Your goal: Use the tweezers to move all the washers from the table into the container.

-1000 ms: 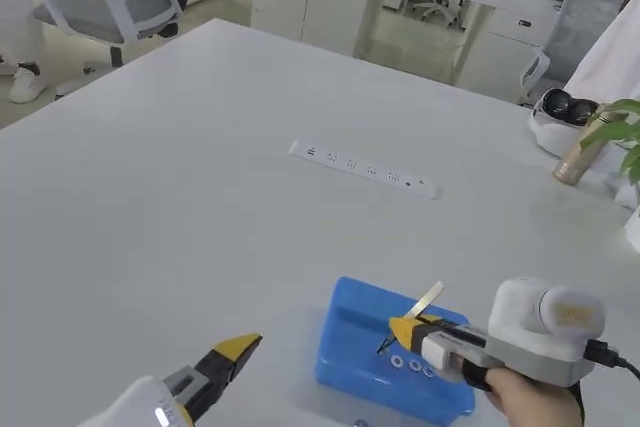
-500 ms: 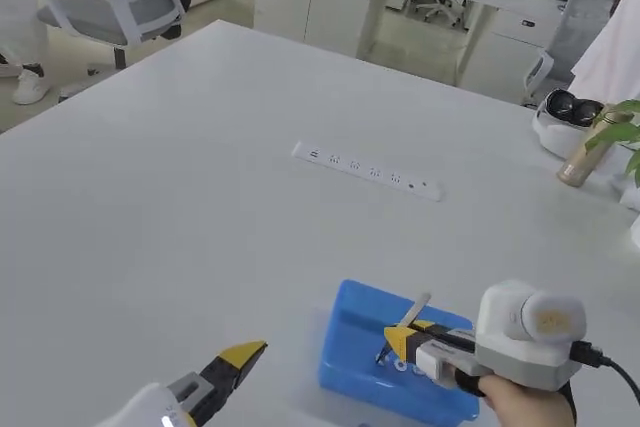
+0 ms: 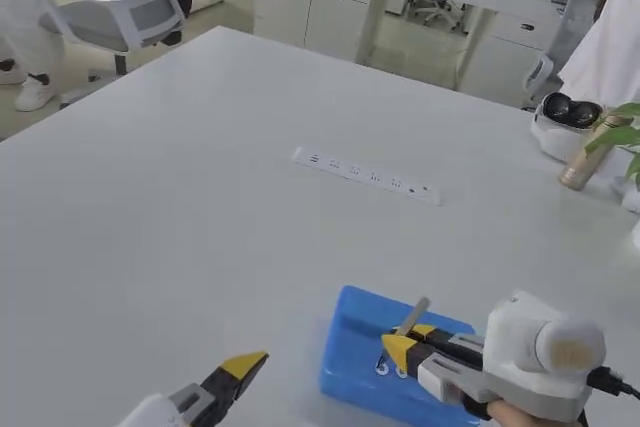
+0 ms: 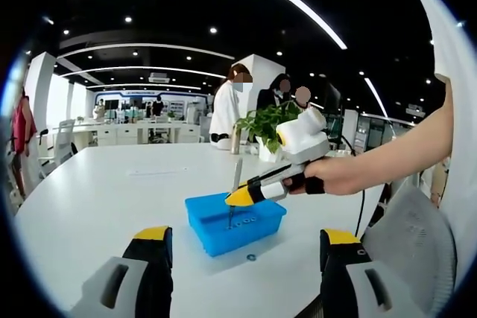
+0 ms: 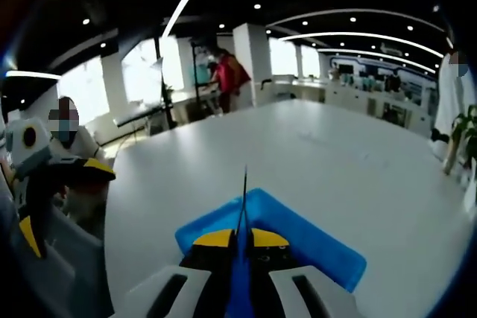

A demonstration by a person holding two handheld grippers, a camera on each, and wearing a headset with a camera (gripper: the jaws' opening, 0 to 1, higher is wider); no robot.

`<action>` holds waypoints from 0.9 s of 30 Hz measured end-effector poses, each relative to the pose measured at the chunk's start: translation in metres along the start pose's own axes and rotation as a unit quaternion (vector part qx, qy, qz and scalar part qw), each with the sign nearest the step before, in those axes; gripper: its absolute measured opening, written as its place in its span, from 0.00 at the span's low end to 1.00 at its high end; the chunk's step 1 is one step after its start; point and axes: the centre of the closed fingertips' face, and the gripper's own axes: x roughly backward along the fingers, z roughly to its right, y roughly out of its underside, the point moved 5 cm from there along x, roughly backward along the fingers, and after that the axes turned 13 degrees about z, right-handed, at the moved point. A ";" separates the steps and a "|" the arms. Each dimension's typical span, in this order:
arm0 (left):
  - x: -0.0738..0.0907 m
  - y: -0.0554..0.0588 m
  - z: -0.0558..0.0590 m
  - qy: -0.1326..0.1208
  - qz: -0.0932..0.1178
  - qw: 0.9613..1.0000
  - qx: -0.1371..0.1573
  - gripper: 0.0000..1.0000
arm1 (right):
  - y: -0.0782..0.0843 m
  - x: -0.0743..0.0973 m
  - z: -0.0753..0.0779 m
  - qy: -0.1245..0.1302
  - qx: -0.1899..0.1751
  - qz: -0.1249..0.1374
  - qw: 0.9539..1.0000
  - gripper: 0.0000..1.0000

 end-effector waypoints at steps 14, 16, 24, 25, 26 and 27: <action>0.000 0.001 0.000 0.001 -0.004 1.000 -0.002 0.82 | -0.036 0.033 -0.036 -0.052 -0.032 0.089 0.994 0.03; 0.000 0.001 0.000 0.001 -0.004 1.000 -0.002 0.81 | -0.034 0.035 -0.044 -0.068 -0.038 0.088 0.993 0.03; 0.000 0.002 0.000 0.001 -0.008 1.000 -0.004 0.80 | 0.003 0.033 -0.057 -0.072 -0.059 0.034 0.995 0.03; 0.001 0.002 0.000 0.000 -0.009 1.000 -0.005 0.80 | 0.006 0.033 -0.056 -0.068 -0.057 0.029 0.996 0.03; 0.001 0.002 -0.001 0.000 -0.009 1.000 -0.005 0.80 | 0.011 0.032 -0.055 -0.064 -0.061 0.022 0.996 0.03; 0.001 0.002 0.000 0.000 -0.010 1.000 -0.005 0.80 | 0.014 0.032 -0.053 -0.060 -0.059 0.017 0.996 0.03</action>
